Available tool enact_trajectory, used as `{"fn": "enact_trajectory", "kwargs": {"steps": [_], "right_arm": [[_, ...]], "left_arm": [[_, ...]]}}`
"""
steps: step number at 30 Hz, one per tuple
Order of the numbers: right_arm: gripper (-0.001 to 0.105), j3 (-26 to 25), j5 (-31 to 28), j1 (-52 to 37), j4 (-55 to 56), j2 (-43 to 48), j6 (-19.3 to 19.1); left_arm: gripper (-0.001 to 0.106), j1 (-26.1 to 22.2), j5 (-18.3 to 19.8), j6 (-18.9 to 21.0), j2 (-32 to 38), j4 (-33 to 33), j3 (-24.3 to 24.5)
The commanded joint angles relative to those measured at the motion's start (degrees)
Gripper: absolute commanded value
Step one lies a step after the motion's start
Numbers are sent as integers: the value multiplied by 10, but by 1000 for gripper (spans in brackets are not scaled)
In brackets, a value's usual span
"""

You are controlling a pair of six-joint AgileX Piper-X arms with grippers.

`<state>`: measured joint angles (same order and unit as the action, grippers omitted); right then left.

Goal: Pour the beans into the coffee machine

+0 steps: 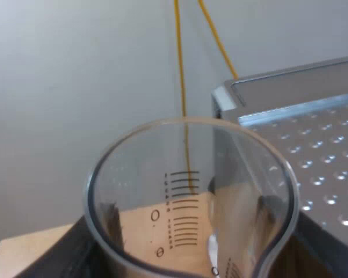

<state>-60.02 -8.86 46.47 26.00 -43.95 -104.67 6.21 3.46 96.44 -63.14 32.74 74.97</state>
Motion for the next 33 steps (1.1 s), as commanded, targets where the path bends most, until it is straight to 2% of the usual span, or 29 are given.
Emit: {"fn": "enact_trajectory", "kwargs": {"steps": [1,7,14,15,21,26,28,33], "right_arm": [[62,-8,-4,0,-1,2,-25],[62,-19,-23,0,-3,2,-28],[62,-35,-59,0,-3,2,-37],[62,-40,-73,0,-3,-1,-43],[62,-69,-90,0,-3,-33,-51],[62,-104,-90,0,-3,-68,-47],[62,-118,-97,0,-3,-79,-46],[62,-126,-103,0,0,-87,-46]], "left_arm": [[34,35,-50,6,-21,-3,38],[34,78,-69,6,-64,1,99],[34,101,-82,6,-99,2,131],[34,111,-95,6,-110,2,142],[34,135,-99,6,-127,0,148],[34,153,-108,-26,-137,0,149],[34,163,-118,-54,-146,0,150],[34,163,-116,-54,-156,-6,163]]}}
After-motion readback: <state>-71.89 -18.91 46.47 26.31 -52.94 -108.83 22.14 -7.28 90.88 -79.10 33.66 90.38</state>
